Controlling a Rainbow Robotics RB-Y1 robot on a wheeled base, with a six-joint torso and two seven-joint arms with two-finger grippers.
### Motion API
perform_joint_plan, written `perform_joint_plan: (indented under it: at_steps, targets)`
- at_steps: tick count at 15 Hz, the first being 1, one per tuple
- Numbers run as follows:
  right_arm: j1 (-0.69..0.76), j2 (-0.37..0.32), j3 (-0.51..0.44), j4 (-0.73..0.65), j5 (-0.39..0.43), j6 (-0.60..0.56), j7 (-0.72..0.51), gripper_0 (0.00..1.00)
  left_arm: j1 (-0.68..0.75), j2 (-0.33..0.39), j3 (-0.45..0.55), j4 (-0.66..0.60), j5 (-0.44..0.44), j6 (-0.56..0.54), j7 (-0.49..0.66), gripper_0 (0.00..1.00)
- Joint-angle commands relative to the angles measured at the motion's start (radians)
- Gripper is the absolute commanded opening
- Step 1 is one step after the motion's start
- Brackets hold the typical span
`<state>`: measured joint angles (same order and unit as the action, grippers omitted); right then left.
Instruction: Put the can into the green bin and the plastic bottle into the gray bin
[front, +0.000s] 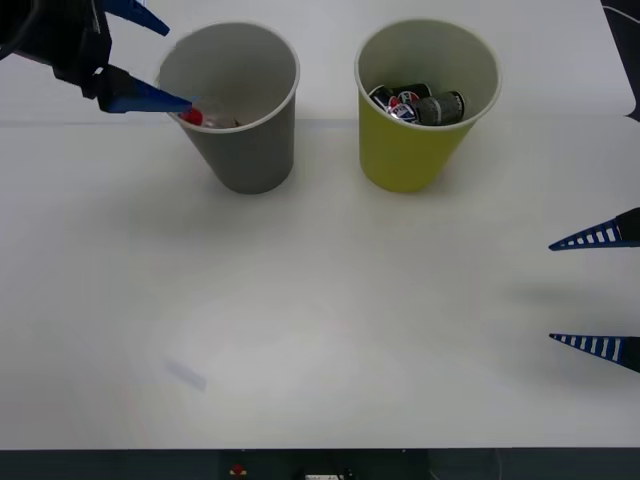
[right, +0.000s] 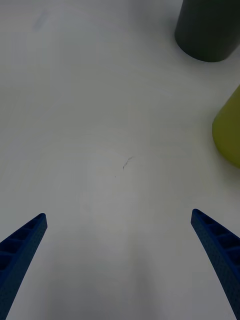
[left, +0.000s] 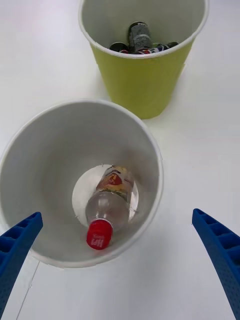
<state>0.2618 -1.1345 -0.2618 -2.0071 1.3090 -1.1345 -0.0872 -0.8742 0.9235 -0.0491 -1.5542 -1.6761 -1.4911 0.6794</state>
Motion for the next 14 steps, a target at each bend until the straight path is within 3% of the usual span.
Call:
perform_joint_plan:
  at_steps: [1, 7, 14]
  targets:
    - [0.0, 0.0, 0.0, 0.0, 0.0, 0.0, 0.0, 1.0, 0.185, 0.026, 0.137, -0.056, 0.095, 0.0, -0.166, 1.0]
    - [0.0, 0.0, 0.0, 0.0, 0.0, 0.0, 0.0, 1.0, 0.501, 0.034, 0.293, -0.096, 0.265, 0.002, -0.526, 1.0]
    - [0.0, 0.0, 0.0, 0.0, 0.0, 0.0, 0.0, 1.0, 0.768, 0.084, 0.318, -0.109, 0.429, 0.071, -0.813, 1.0]
